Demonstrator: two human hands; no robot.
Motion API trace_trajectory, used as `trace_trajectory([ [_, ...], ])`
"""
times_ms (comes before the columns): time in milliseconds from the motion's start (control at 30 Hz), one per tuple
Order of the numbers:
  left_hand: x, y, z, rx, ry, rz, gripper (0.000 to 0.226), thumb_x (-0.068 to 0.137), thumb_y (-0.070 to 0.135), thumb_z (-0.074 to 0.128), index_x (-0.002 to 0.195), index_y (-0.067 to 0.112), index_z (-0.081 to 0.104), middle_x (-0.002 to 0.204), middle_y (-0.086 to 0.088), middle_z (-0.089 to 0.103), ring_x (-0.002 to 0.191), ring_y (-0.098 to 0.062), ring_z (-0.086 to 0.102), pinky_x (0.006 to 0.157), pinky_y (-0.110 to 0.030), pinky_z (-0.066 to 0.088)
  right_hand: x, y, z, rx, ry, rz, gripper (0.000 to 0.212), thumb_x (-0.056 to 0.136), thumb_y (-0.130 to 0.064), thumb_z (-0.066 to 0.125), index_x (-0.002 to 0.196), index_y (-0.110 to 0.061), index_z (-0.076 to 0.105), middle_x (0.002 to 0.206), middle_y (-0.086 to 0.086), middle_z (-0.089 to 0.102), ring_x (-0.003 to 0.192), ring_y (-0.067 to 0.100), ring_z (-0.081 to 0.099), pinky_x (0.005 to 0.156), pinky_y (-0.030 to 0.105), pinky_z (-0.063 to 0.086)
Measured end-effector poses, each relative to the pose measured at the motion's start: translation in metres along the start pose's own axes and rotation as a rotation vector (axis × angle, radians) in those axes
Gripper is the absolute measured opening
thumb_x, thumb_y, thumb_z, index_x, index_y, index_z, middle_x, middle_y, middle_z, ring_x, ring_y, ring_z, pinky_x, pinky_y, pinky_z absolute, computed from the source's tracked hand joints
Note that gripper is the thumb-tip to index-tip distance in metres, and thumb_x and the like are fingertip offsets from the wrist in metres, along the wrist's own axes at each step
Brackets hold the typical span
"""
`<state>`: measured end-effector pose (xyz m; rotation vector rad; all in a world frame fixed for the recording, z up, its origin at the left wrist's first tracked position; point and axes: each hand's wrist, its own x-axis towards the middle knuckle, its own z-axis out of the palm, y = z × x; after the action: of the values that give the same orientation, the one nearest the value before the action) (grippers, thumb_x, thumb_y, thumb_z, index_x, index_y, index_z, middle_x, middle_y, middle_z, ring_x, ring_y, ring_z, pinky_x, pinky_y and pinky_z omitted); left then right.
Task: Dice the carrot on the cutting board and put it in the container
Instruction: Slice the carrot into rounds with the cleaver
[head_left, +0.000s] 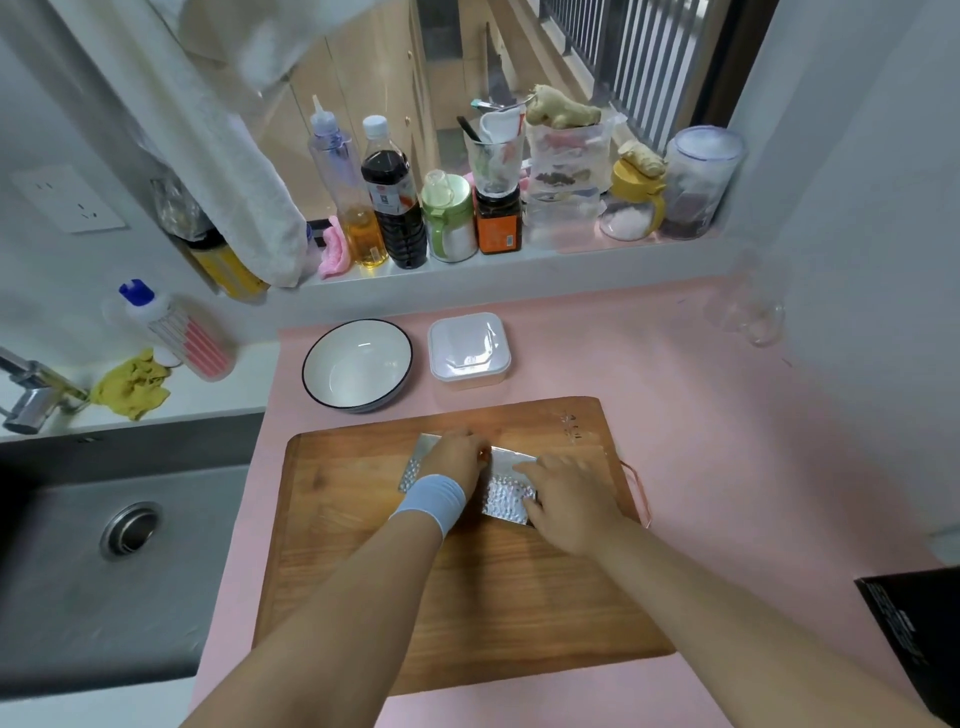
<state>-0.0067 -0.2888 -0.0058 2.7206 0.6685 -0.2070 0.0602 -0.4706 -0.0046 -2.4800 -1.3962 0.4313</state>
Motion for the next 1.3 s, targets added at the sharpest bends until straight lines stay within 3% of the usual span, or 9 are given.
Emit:
trace_trajectory([
  [233, -0.011, -0.033, -0.022, -0.164, -0.04, -0.081, 0.014, 0.092, 0.025, 0.058, 0.105, 0.023, 0.064, 0.106, 0.003, 0.067, 0.094, -0.021, 0.062, 0.085, -0.03, 0.05, 0.048, -0.042, -0.003, 0.318, -0.017, 0.146, 0.042, 0.098, -0.013, 0.054, 0.139, -0.017, 0.055, 0.113, 0.002, 0.066, 0.109, 0.021, 0.06, 0.089, 0.027, 0.044],
  [367, -0.023, -0.079, -0.044, -0.139, -0.015, -0.142, 0.008, 0.089, 0.028, 0.056, 0.092, 0.025, 0.063, 0.093, 0.002, 0.068, 0.087, -0.022, 0.063, 0.079, -0.032, 0.052, 0.091, -0.09, 0.006, 0.479, -0.1, 0.215, 0.036, 0.101, -0.011, 0.048, 0.133, -0.01, 0.063, 0.134, 0.005, 0.064, 0.126, 0.022, 0.055, 0.106, 0.022, 0.036],
  [467, -0.031, -0.126, -0.058, -0.085, 0.047, -0.225, 0.009, 0.078, 0.035, 0.053, 0.079, 0.03, 0.06, 0.074, 0.011, 0.064, 0.075, -0.018, 0.061, 0.072, -0.025, 0.051, 0.12, -0.127, 0.021, 0.54, -0.219, 0.158, 0.035, 0.09, 0.002, 0.045, 0.109, -0.005, 0.073, 0.115, 0.01, 0.072, 0.11, 0.026, 0.065, 0.101, 0.044, 0.051],
  [533, -0.032, -0.157, -0.064, -0.097, 0.055, -0.276, 0.015, 0.073, 0.034, 0.05, 0.082, 0.03, 0.061, 0.078, 0.01, 0.065, 0.077, -0.022, 0.061, 0.076, -0.029, 0.053, 0.135, -0.154, 0.023, 0.593, -0.267, 0.157, 0.049, 0.086, 0.009, 0.041, 0.121, -0.01, 0.071, 0.125, 0.0, 0.069, 0.119, 0.014, 0.062, 0.101, 0.032, 0.05],
  [633, -0.029, -0.196, -0.067, -0.139, 0.007, -0.258, 0.01, 0.083, 0.022, 0.055, 0.088, 0.02, 0.063, 0.097, -0.002, 0.064, 0.091, -0.027, 0.059, 0.082, -0.032, 0.05, 0.154, -0.187, 0.032, 0.576, -0.33, 0.122, 0.058, 0.093, 0.01, 0.042, 0.144, -0.014, 0.054, 0.135, -0.012, 0.053, 0.126, 0.003, 0.049, 0.097, 0.013, 0.037],
  [800, -0.019, -0.239, -0.064, -0.174, 0.006, -0.197, 0.016, 0.088, 0.022, 0.055, 0.099, 0.019, 0.066, 0.102, -0.002, 0.061, 0.095, -0.023, 0.058, 0.082, -0.03, 0.049, 0.177, -0.213, 0.047, 0.547, -0.28, 0.071, 0.044, 0.095, 0.004, 0.05, 0.136, -0.009, 0.061, 0.128, -0.003, 0.064, 0.116, 0.008, 0.056, 0.098, 0.011, 0.04],
  [967, -0.018, -0.241, -0.061, -0.199, 0.03, -0.079, 0.033, 0.087, 0.03, 0.056, 0.12, 0.031, 0.059, 0.112, 0.005, 0.053, 0.109, -0.016, 0.048, 0.089, -0.032, 0.047, 0.174, -0.201, 0.042, 0.453, -0.194, 0.121, 0.034, 0.095, -0.011, 0.062, 0.128, -0.014, 0.068, 0.126, 0.005, 0.069, 0.117, 0.02, 0.063, 0.104, 0.034, 0.047],
  [1100, -0.031, -0.215, -0.063, -0.177, 0.105, 0.034, 0.005, 0.085, 0.03, 0.055, 0.09, 0.032, 0.053, 0.092, 0.011, 0.052, 0.094, -0.016, 0.055, 0.082, -0.029, 0.041, 0.147, -0.164, 0.028, 0.326, -0.074, 0.286, 0.029, 0.095, -0.009, 0.055, 0.118, -0.017, 0.07, 0.126, 0.0, 0.065, 0.12, 0.017, 0.058, 0.103, 0.027, 0.042],
  [1300, -0.055, -0.168, -0.036, -0.287, -0.193, 0.11, 0.029, 0.077, 0.054, 0.058, 0.078, 0.026, 0.051, 0.077, 0.012, 0.061, 0.079, -0.015, 0.059, 0.071, -0.028, 0.047, 0.076, -0.115, 0.009, 0.056, -0.094, 0.445, 0.025, 0.09, -0.016, 0.058, 0.112, -0.027, 0.065, 0.128, 0.003, 0.057, 0.118, 0.021, 0.053, 0.101, 0.031, 0.044],
])
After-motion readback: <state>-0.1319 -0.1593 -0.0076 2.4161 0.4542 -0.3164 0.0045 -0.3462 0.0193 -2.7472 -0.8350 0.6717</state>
